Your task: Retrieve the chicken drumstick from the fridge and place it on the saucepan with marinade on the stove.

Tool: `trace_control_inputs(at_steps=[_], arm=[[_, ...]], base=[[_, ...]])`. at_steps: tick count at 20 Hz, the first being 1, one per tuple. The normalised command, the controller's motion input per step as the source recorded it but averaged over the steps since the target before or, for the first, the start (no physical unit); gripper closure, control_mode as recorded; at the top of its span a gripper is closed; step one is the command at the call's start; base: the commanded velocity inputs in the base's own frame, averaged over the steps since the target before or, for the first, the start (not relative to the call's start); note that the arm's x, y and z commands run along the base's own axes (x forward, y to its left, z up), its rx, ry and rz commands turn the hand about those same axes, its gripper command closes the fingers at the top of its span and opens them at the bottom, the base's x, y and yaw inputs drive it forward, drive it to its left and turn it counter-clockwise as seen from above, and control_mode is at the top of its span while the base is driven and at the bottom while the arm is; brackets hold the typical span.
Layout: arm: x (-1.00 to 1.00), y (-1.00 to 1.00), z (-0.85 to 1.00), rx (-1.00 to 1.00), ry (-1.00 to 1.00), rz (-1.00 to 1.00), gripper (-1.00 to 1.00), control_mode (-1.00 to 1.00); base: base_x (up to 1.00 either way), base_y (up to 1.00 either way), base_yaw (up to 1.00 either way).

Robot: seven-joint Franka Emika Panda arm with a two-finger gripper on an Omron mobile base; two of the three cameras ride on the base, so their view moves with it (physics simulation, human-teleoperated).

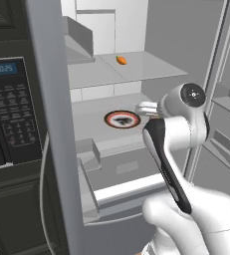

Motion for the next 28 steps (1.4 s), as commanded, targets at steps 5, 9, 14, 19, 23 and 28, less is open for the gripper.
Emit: trace_control_inputs(at_steps=[5,9,14,19,23,28], arm=[[-0.02,0.00,0.00,0.00,-0.03,0.00,1.00,-1.00],[-0.09,0.00,0.00,0.00,0.00,0.00,1.00,1.00],[0.00,0.00,0.00,0.00,0.00,0.00,1.00,1.00],[0.00,0.00,0.00,0.00,0.00,0.00,1.00,1.00],[0.00,0.00,0.00,0.00,0.00,0.00,1.00,1.00],[0.00,0.00,0.00,0.00,0.00,0.00,1.00,1.00]], base=[[0.00,0.00,0.00],[-0.67,-0.02,0.00],[-1.00,-0.26,0.00],[-1.00,-0.26,0.00],[-0.89,-0.27,-0.34],[-0.42,-0.11,-0.76]])
